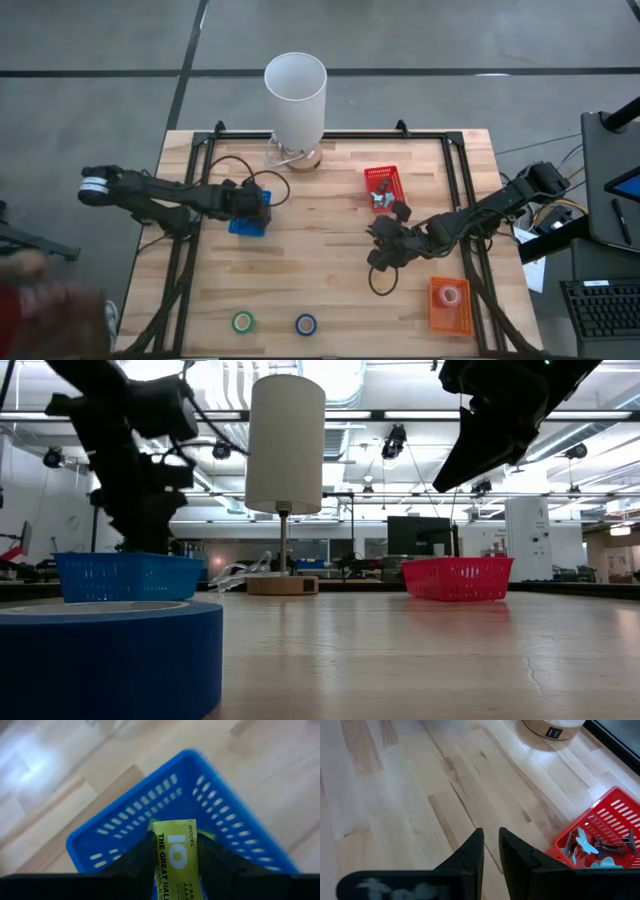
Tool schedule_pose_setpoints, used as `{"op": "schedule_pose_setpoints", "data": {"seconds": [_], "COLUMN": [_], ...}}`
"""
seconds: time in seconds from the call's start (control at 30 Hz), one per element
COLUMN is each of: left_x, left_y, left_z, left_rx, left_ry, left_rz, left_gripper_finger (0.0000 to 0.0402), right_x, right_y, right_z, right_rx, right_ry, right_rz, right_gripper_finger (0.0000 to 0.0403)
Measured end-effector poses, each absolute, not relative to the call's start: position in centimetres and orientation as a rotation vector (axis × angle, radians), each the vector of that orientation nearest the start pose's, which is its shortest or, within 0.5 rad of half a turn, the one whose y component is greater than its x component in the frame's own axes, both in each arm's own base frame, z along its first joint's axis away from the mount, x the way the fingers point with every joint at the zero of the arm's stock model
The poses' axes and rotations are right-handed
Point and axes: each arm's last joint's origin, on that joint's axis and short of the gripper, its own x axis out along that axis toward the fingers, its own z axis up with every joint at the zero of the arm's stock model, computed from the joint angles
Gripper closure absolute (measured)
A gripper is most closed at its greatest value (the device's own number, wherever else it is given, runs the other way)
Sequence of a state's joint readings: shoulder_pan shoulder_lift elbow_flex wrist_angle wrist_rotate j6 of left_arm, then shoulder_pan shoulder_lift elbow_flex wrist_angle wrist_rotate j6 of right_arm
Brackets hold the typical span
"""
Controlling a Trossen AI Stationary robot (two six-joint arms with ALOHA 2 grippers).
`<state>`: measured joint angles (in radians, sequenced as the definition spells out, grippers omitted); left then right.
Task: Pick and place Stapler, Stapler remover, tape
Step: Put the staple wire into the blue basket
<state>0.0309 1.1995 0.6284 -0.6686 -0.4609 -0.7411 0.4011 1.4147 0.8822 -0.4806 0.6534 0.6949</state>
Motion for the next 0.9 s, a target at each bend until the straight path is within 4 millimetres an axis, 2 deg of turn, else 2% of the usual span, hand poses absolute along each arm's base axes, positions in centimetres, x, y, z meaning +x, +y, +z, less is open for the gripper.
{"op": "schedule_pose_setpoints", "data": {"seconds": [0.2,0.33,0.9], "left_x": [18.2,18.0,18.4], "left_y": [2.7,2.9,3.0], "left_z": [16.3,15.7,15.7], "left_rx": [-0.399,-0.358,-0.339], "left_ry": [1.043,1.048,1.006], "left_rz": [0.875,0.85,0.837], "left_gripper_finger": [0.0272,0.0267,0.0261], "right_x": [25.4,25.4,25.4], "right_y": [8.9,8.9,8.8], "right_z": [21.4,21.4,21.3], "right_rx": [0.135,0.135,0.133], "right_ry": [0.74,0.74,0.741], "right_rz": [-0.51,-0.51,-0.511], "right_gripper_finger": [0.0351,0.0351,0.0351]}}
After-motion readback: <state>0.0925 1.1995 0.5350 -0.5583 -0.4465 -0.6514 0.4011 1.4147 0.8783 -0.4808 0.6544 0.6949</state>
